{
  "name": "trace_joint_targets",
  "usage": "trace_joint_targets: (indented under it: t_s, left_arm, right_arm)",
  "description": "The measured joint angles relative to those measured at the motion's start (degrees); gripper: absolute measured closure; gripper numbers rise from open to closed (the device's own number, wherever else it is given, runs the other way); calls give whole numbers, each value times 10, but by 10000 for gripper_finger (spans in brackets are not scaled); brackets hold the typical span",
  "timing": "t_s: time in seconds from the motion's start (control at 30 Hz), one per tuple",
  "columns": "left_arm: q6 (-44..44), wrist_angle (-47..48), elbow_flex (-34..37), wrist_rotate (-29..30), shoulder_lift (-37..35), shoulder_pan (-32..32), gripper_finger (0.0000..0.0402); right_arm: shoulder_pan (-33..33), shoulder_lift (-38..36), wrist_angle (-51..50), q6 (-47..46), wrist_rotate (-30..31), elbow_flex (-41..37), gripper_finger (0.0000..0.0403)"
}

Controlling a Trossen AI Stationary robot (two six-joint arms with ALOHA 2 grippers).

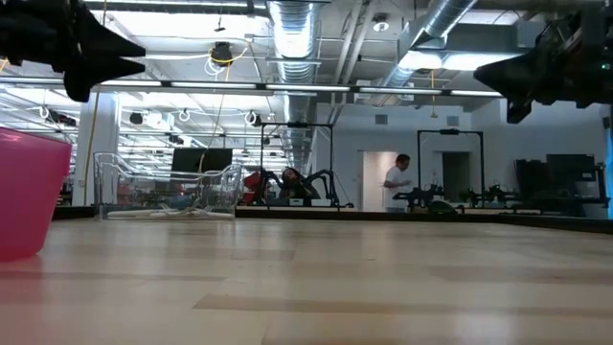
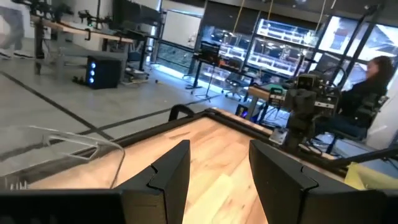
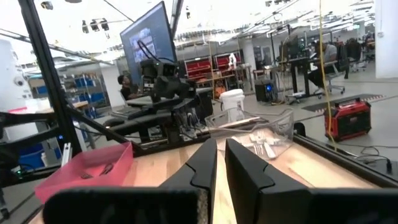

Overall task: Sort silverware by color (type)
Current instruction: Return to Home Position

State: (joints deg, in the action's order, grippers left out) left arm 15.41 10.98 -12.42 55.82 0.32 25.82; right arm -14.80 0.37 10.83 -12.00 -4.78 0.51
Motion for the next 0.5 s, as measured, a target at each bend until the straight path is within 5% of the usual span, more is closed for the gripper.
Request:
trace_joint_targets:
  t_s: [0.5]
  left_arm:
    - [3, -94, 100, -59, 7, 0, 250]
  right_arm:
    - [-11, -2, -53, -16, 0, 0, 343]
